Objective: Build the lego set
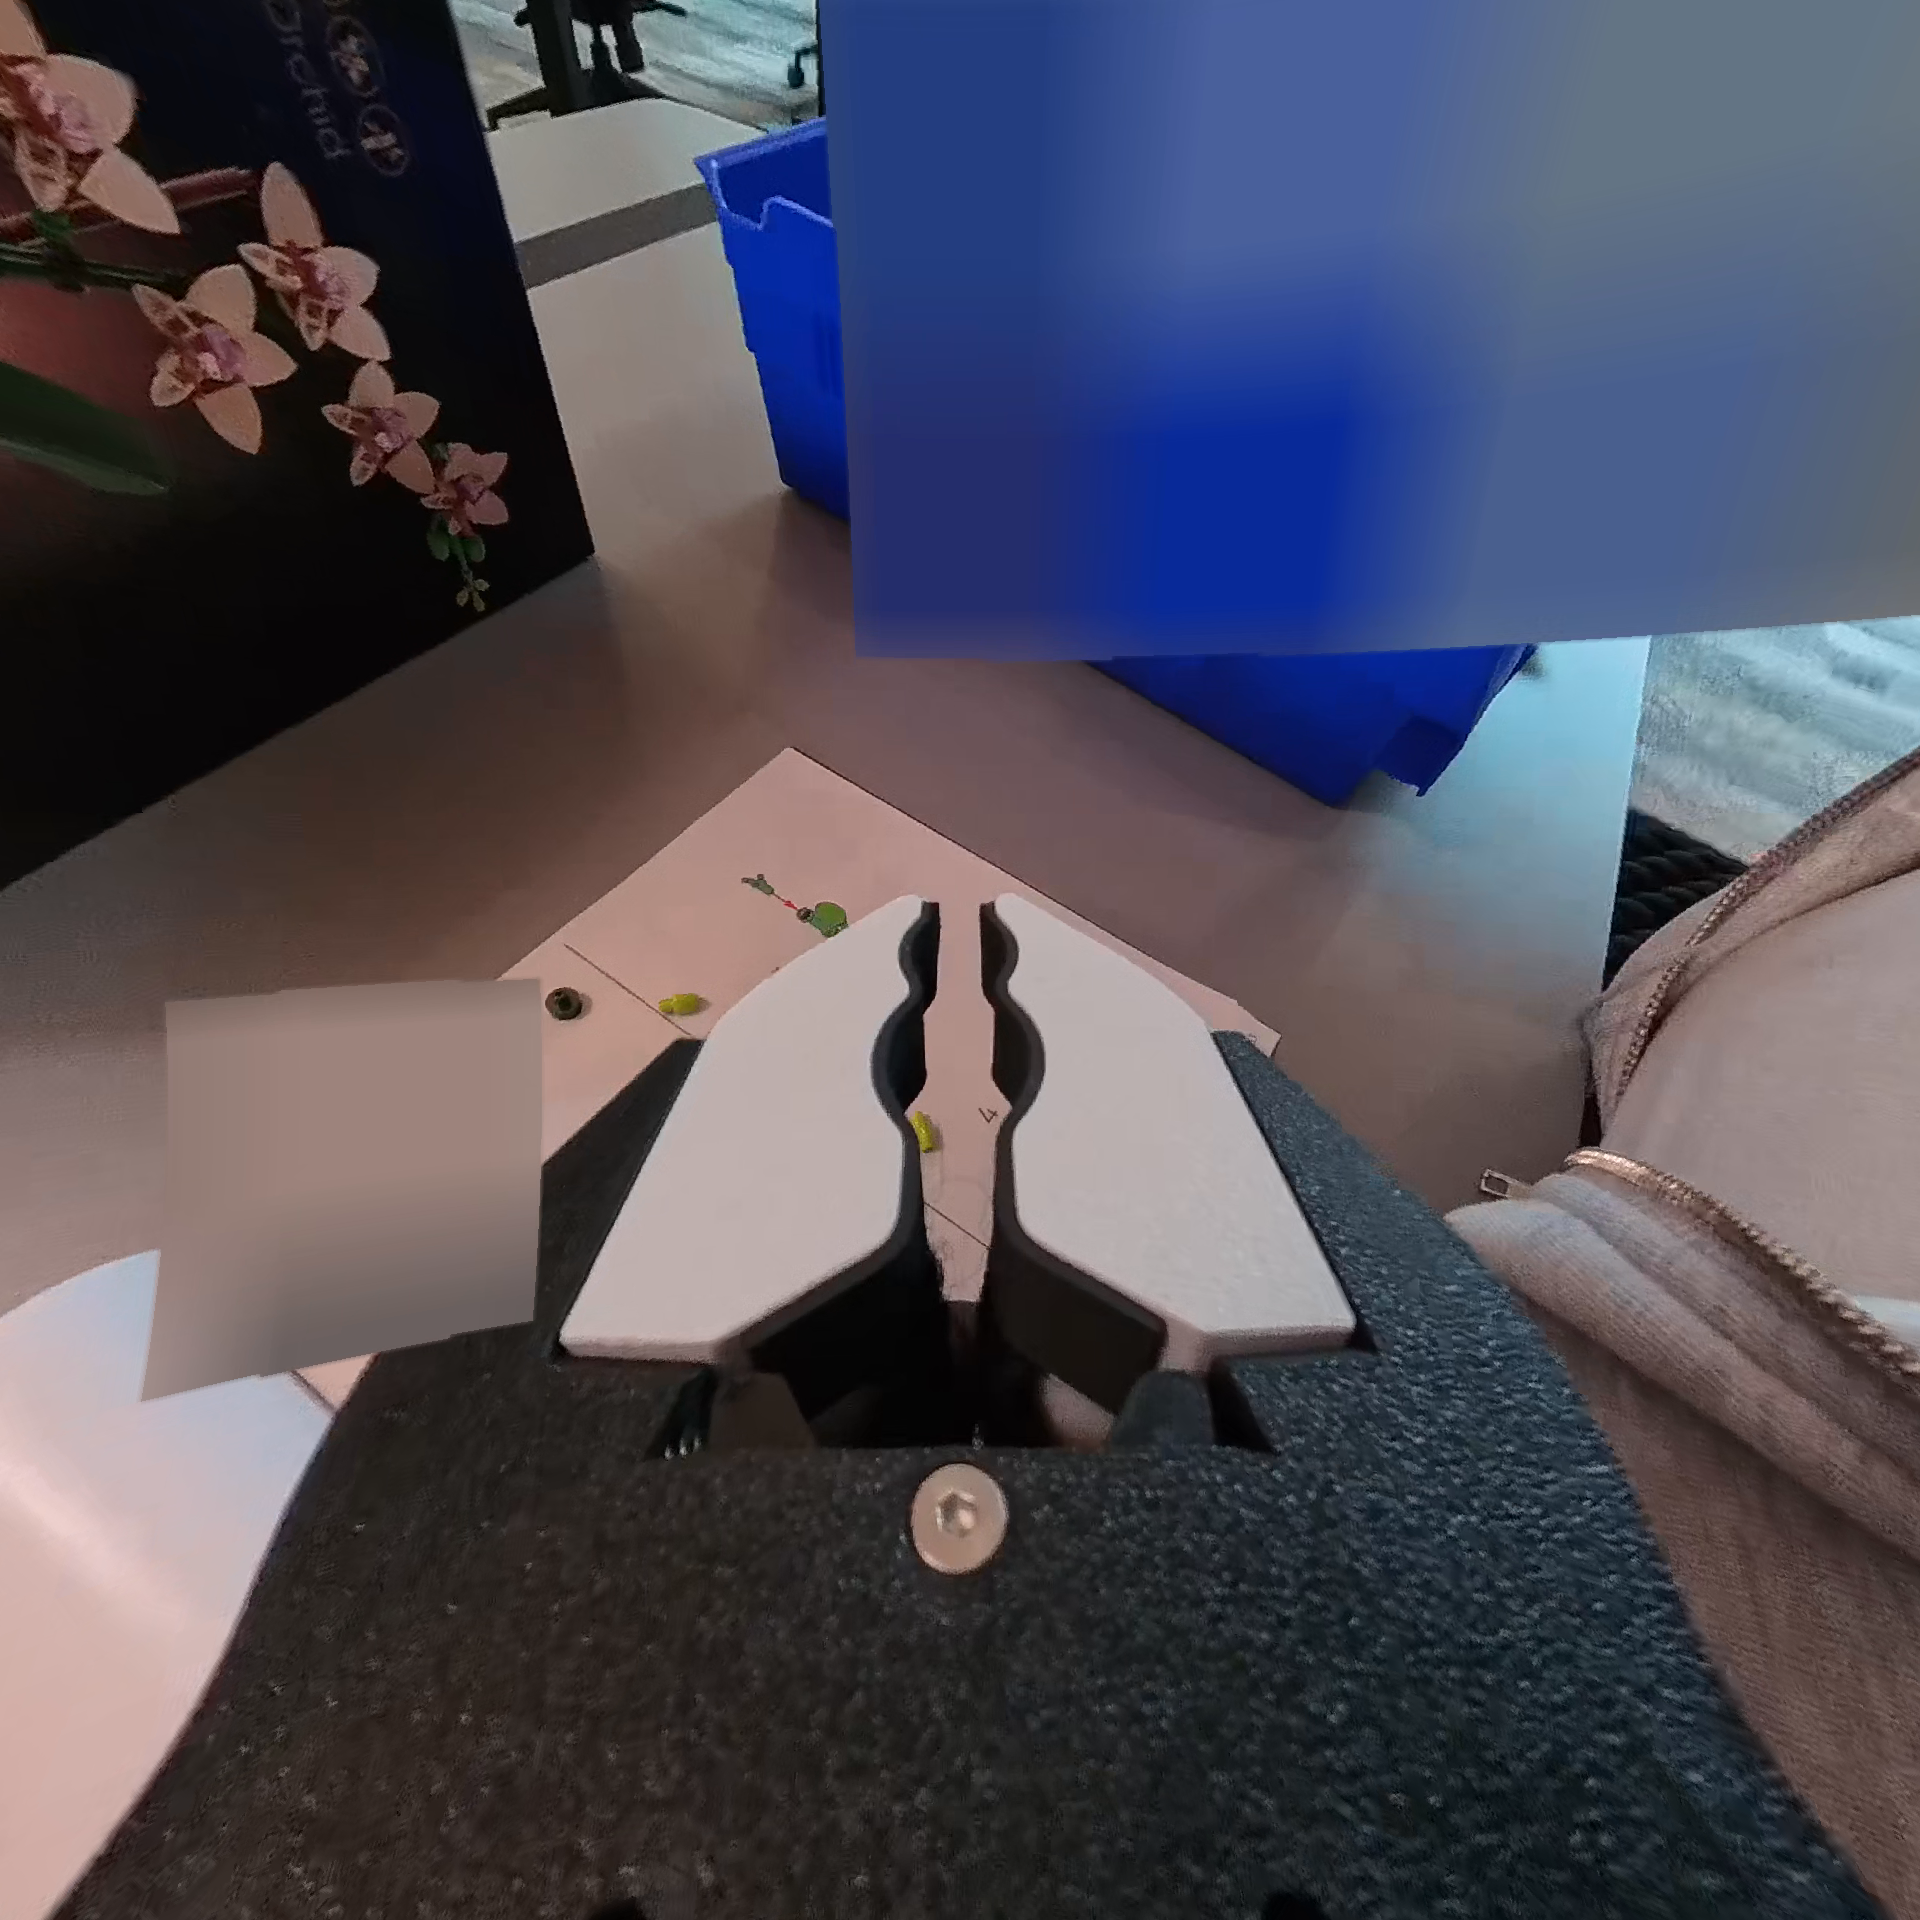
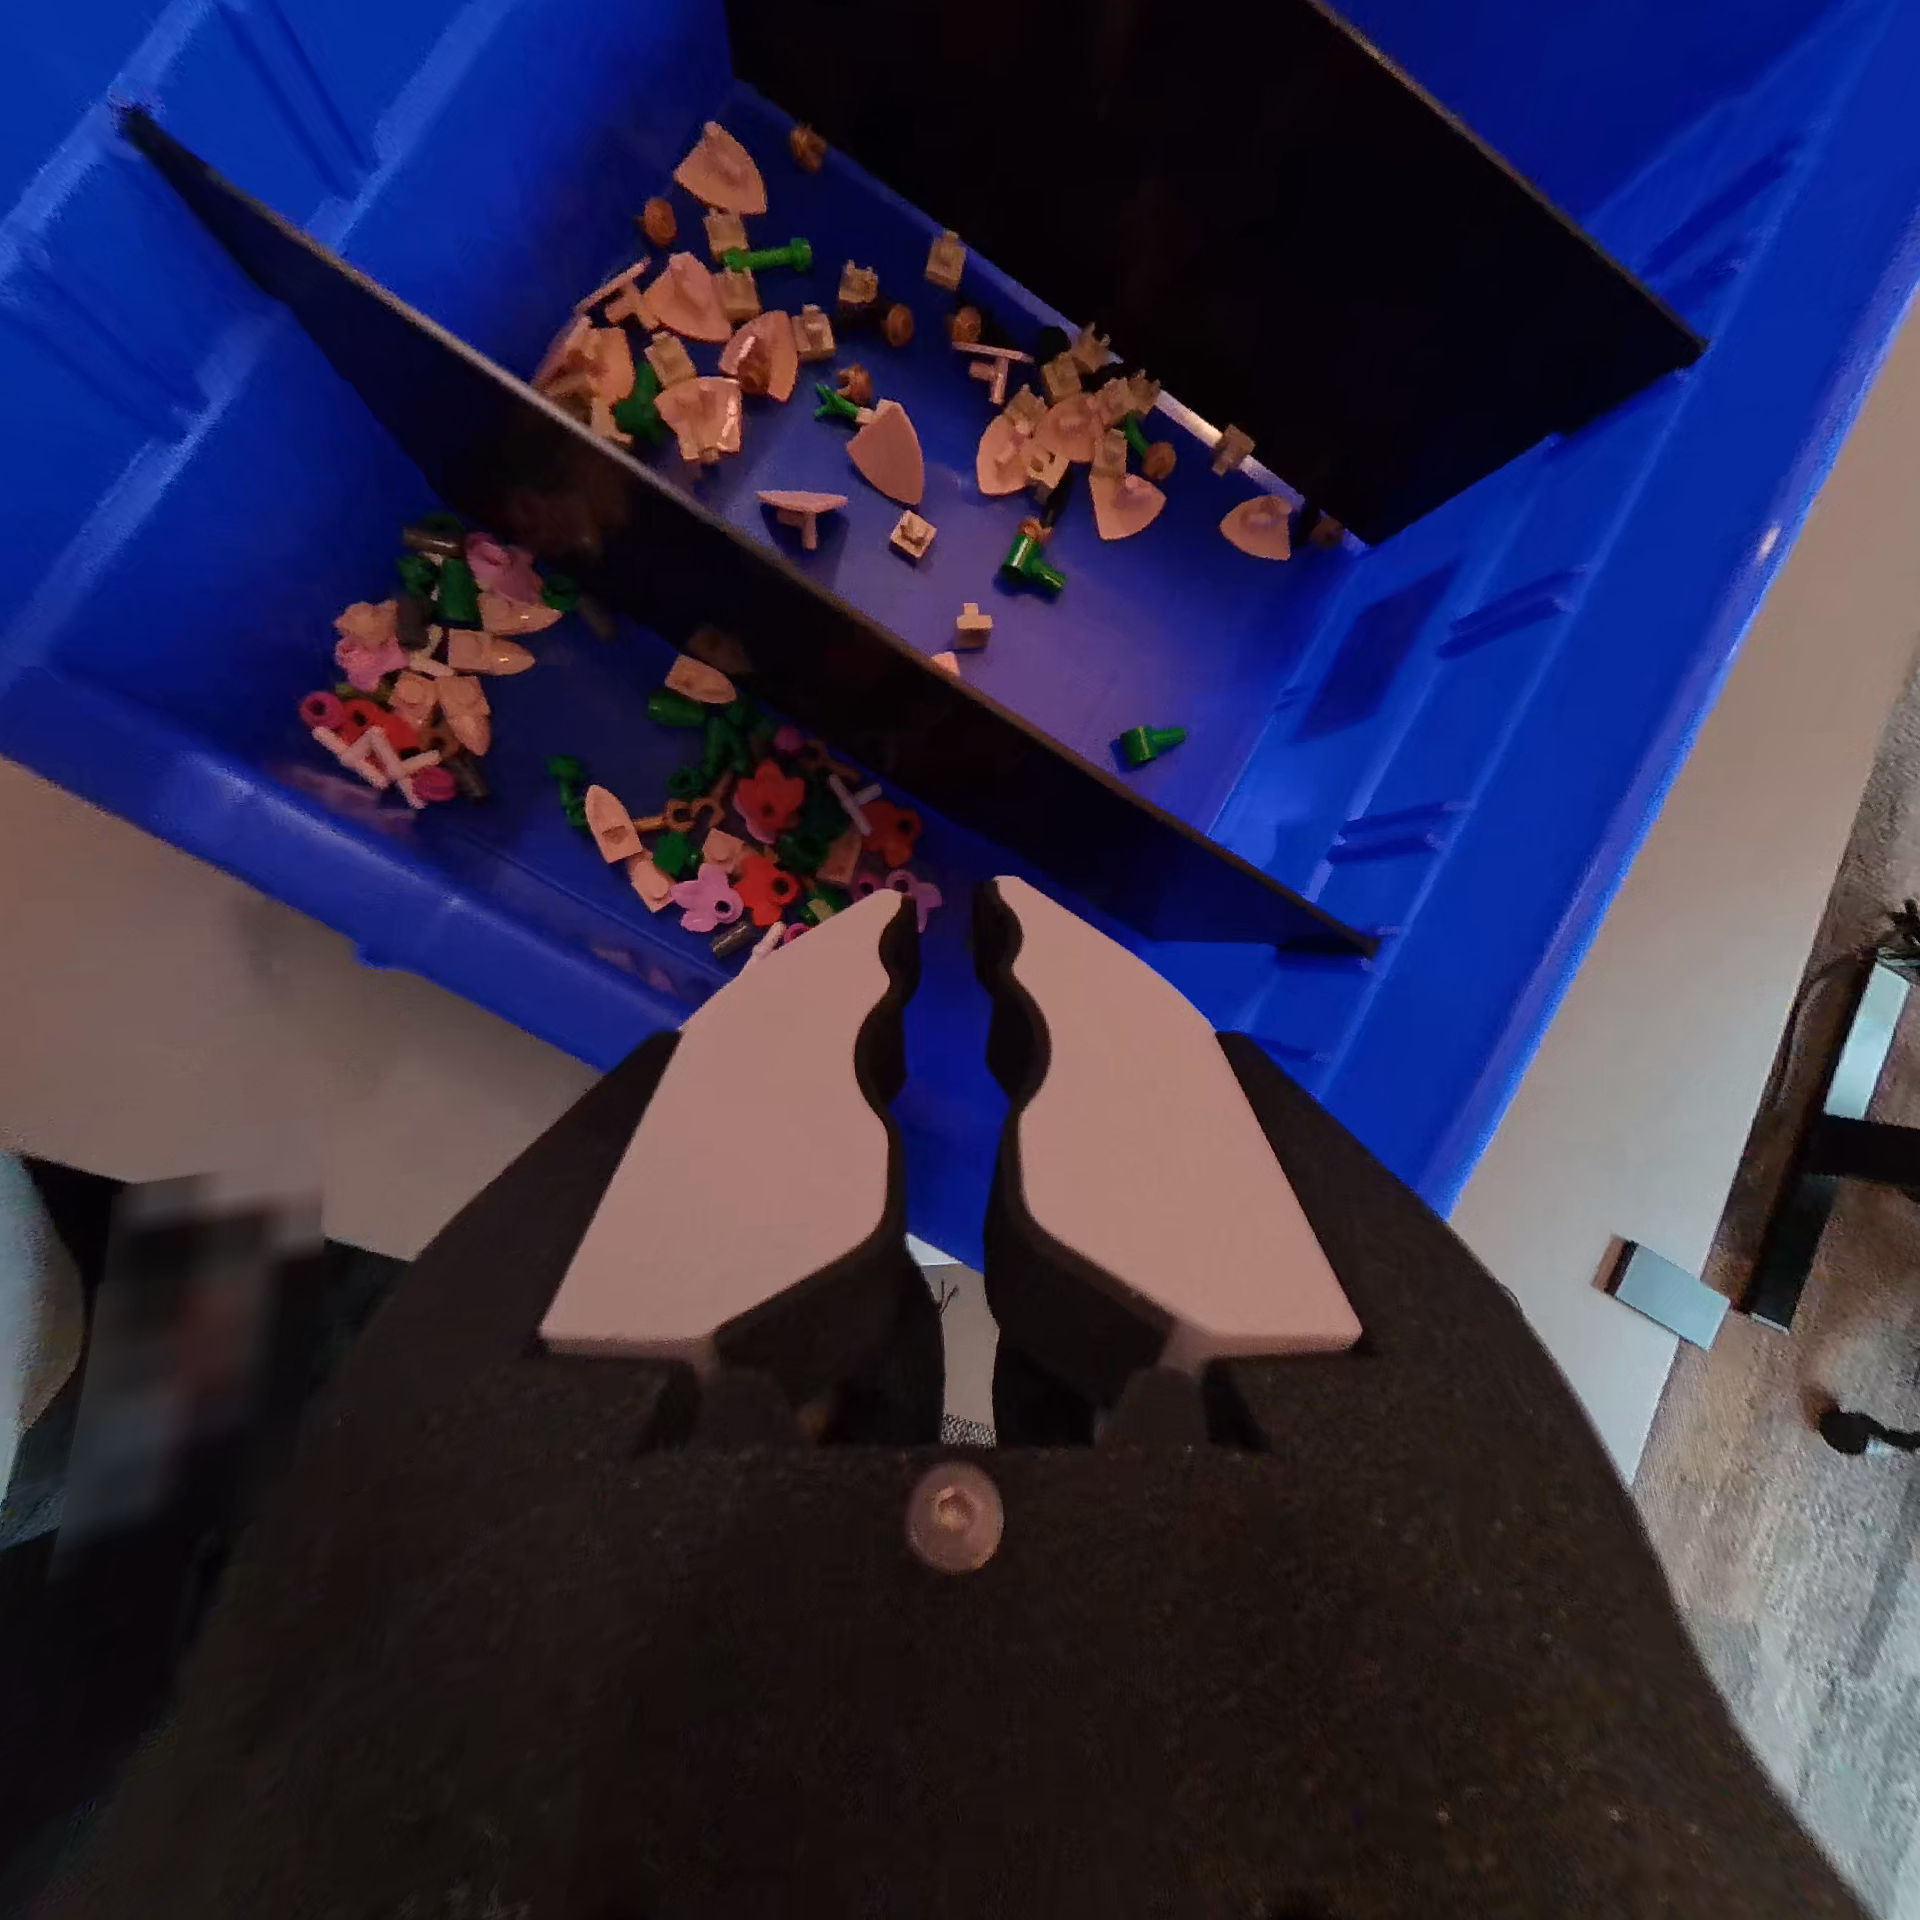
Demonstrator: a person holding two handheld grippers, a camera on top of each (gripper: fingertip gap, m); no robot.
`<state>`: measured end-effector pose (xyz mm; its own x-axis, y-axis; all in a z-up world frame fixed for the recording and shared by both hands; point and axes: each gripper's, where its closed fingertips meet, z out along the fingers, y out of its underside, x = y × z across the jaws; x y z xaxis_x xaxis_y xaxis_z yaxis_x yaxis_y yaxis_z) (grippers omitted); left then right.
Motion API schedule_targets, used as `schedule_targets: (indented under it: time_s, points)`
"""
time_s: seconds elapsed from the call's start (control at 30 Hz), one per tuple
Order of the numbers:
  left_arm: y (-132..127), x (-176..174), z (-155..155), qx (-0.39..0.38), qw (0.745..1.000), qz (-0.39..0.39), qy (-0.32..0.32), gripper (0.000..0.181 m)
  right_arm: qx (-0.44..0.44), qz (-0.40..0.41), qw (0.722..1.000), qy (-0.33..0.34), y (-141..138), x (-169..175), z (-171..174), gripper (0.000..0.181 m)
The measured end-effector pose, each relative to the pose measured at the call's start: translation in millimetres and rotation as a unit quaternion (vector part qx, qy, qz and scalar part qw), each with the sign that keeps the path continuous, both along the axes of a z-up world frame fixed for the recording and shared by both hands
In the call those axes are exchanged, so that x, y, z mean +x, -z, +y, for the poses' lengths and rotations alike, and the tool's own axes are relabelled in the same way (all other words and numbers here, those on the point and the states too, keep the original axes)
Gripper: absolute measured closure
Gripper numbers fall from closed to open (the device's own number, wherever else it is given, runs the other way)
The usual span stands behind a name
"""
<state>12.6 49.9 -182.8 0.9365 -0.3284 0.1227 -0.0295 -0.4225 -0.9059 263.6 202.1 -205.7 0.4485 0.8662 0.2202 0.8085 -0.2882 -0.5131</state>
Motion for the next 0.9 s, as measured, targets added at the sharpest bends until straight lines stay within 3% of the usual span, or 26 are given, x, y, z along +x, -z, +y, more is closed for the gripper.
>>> schedule_targets:
  time_s: [0.43,0.9]
  points:
    - [3,-17,-12,0.010,1.000,-0.009,0.009,0.167,-0.006,-0.106,0.993,0.054,12,5,8,0.170]
    - [6,-26,-14,0.008,0.998,-0.054,0.025,0.163,-0.001,-0.113,0.990,0.082,6,3,12,0.170]
